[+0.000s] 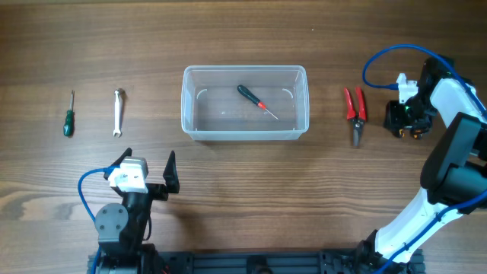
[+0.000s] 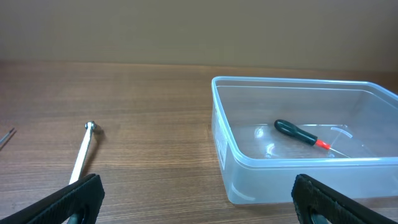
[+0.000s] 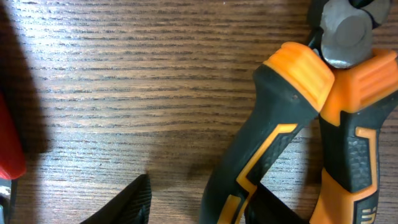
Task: Pack container
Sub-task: 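Lower the right gripper and grasp the orange-black pliers handles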
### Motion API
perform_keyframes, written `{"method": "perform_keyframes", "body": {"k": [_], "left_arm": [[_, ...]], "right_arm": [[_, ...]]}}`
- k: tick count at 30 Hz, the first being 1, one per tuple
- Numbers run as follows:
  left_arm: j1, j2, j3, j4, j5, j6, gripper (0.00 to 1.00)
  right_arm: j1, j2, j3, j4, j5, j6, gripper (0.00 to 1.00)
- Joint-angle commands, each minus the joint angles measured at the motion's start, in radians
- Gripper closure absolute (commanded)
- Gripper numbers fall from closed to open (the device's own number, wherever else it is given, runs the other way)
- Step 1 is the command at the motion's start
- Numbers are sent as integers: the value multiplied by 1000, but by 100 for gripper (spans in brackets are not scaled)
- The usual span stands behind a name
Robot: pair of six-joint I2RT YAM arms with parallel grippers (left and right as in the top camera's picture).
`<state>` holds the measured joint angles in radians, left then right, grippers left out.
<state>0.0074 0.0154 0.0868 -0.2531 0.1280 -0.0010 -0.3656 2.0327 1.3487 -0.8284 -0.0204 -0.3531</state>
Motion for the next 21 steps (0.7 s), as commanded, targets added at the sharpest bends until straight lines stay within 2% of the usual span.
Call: {"method": "perform_keyframes", "body": {"k": [1, 7, 13, 21], "left_arm": [[-6, -5, -9, 6, 9, 16, 0], [-6, -5, -9, 6, 9, 16, 0], [-6, -5, -9, 6, 9, 17, 0], [-6, -5, -9, 6, 9, 16, 0]], "right_arm": [[0, 39, 5, -1, -2, 24, 60], [0, 39, 5, -1, 2, 45, 66], [0, 39, 5, -2, 18, 111, 62], [0, 39, 5, -10, 20, 247, 62]]}}
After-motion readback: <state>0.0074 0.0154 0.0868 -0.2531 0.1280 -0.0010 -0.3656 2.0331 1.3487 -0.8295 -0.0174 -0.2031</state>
